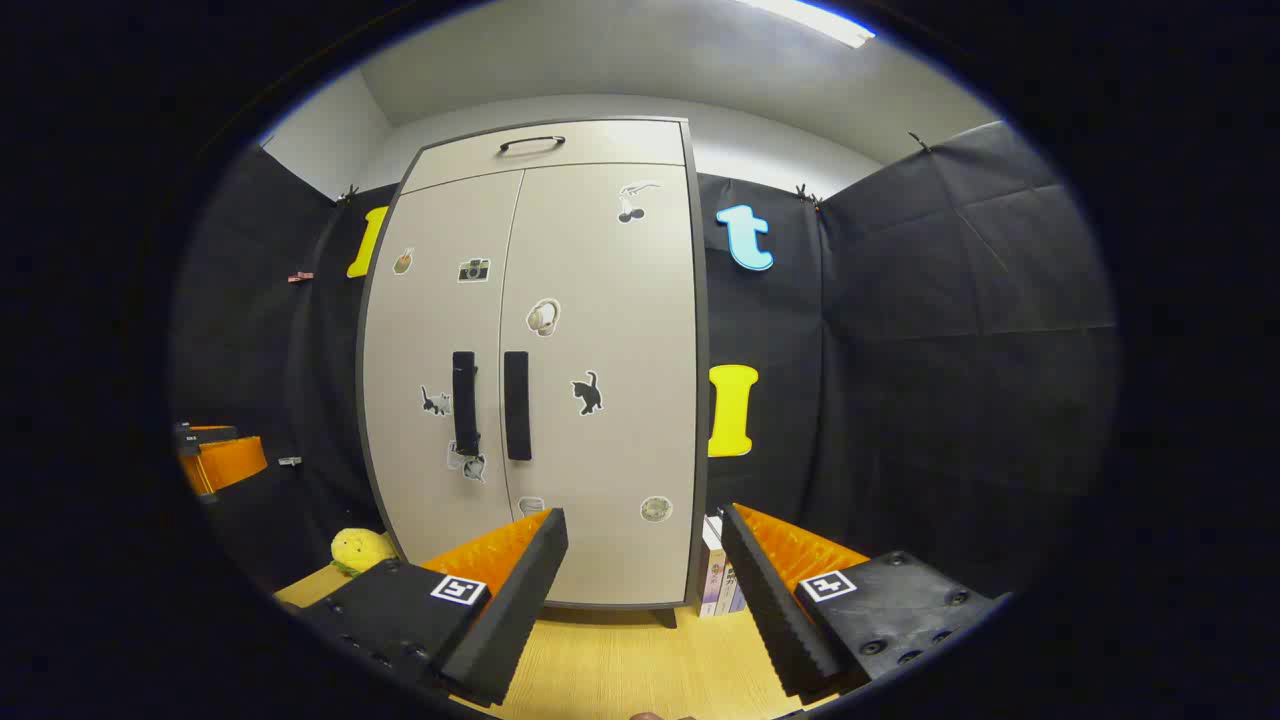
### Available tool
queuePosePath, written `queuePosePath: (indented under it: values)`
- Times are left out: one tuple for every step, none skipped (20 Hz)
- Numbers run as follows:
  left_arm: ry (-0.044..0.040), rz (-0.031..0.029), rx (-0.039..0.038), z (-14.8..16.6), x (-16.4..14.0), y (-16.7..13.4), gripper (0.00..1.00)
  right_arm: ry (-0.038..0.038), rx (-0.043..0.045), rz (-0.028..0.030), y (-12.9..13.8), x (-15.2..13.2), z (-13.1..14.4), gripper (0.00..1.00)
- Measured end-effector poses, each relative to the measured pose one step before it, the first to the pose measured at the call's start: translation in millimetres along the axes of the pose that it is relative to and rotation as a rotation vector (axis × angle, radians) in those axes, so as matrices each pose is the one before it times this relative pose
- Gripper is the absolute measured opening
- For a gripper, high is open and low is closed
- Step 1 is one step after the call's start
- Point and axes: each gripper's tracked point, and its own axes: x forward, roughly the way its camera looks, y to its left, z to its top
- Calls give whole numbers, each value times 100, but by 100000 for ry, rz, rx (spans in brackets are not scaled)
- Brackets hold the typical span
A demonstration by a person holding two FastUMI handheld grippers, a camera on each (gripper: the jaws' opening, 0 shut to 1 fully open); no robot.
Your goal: Open the right door of the double-door shoe cabinet with the right hand, and open the left door with the left hand.
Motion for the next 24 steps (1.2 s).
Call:
queuePosePath:
  values:
    - [128,108,86,-37,53,-15,95,254,-7,289,-36,42,-74,98]
    - [-285,126,300,181,103,-63,95,195,88,190,28,102,18,98]
    - [-155,287,370,-9,9,-16,95,137,90,249,23,116,41,98]
    - [-97,138,226,44,68,-27,95,223,-61,28,-14,91,-34,98]
    - [-12,-18,87,-88,43,-17,95,187,-151,-26,-51,78,-13,98]
    - [157,-155,85,-41,54,-91,95,238,-257,59,-41,19,-6,97]
    - [134,-101,106,-133,59,-88,95,306,-109,137,23,54,-53,97]
    - [224,-95,72,-80,23,-74,95,373,-38,157,66,96,-69,98]
    - [353,-180,-8,-101,69,-8,95,512,62,156,58,52,-102,98]
    - [201,-152,-68,-67,67,3,95,491,60,189,58,53,-71,98]
    - [120,-48,-41,-94,20,-17,95,313,31,226,91,46,-39,98]
    - [304,-2,-79,-54,-21,23,95,273,-113,139,131,61,-20,98]
    - [295,-33,-70,-148,12,54,95,371,-147,176,112,81,-82,98]
    - [184,119,-78,-11,53,95,95,261,-163,256,159,38,-21,98]
    - [142,135,-110,-127,76,52,95,104,-131,209,167,81,18,98]
    - [223,112,-135,-24,-69,73,95,149,-89,170,127,101,-13,98]
    - [351,51,-21,-199,-5,79,95,33,68,254,152,80,38,98]
    - [432,205,116,-147,-9,89,95,139,81,213,161,105,-8,98]
    - [300,199,82,-138,0,143,95,168,136,95,113,52,8,98]
    - [208,70,-37,-45,-30,55,95,130,177,13,105,34,6,98]
    - [160,5,-17,-148,75,49,95,122,225,-24,73,87,63,98]
    - [171,122,39,-48,73,69,95,-288,201,199,113,113,126,98]
    - [51,69,-11,-89,33,132,95,-364,103,43,111,199,144,98]
    - [138,1,-105,-44,83,44,95,-109,39,360,186,236,108,98]
